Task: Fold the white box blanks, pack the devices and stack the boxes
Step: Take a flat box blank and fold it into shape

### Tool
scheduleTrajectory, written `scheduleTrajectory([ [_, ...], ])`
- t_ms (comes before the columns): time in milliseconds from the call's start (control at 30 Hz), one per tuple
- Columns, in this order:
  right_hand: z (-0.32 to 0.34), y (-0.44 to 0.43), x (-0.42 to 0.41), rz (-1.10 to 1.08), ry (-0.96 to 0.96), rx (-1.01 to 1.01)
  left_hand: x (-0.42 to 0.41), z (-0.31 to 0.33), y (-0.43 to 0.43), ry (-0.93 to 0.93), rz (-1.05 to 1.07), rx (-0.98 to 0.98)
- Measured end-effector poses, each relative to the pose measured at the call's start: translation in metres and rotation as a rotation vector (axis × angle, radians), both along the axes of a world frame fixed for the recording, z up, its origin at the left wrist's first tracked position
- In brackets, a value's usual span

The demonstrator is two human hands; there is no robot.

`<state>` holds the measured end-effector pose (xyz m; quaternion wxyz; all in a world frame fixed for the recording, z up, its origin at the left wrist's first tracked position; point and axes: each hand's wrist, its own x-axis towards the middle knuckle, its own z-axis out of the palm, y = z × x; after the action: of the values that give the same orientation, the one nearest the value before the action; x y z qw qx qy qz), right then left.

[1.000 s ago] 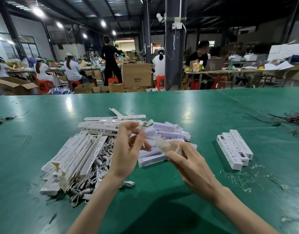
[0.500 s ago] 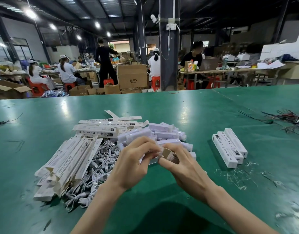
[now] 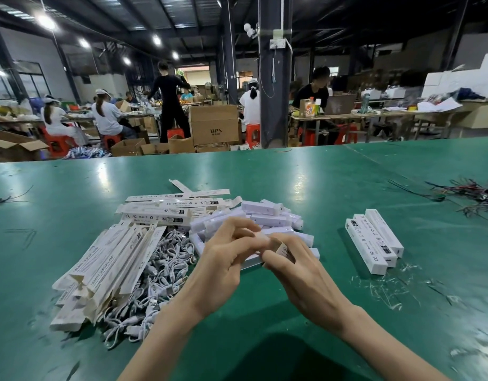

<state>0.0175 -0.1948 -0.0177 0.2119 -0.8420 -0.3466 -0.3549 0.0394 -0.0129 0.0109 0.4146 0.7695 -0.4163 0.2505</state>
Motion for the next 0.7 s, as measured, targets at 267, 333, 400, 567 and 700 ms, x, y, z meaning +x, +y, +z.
scheduleTrajectory([
  [267,-0.004,0.001,0.003,0.015,-0.042,0.051,-0.007,0.0,-0.005,0.094,0.043,-0.203],
  [333,-0.004,0.0,0.003,0.021,-0.047,0.058,-0.007,0.0,-0.006,0.154,0.067,-0.259],
  [400,-0.004,0.0,0.002,0.036,-0.047,0.052,-0.008,0.001,-0.007,0.21,0.057,-0.315],
  [567,-0.003,0.003,0.002,0.054,-0.073,0.048,-0.013,0.003,-0.011,0.327,-0.016,-0.427],
  [700,-0.001,0.006,-0.002,0.113,-0.142,0.238,-0.021,0.011,-0.014,0.3,-0.074,-0.612],
])
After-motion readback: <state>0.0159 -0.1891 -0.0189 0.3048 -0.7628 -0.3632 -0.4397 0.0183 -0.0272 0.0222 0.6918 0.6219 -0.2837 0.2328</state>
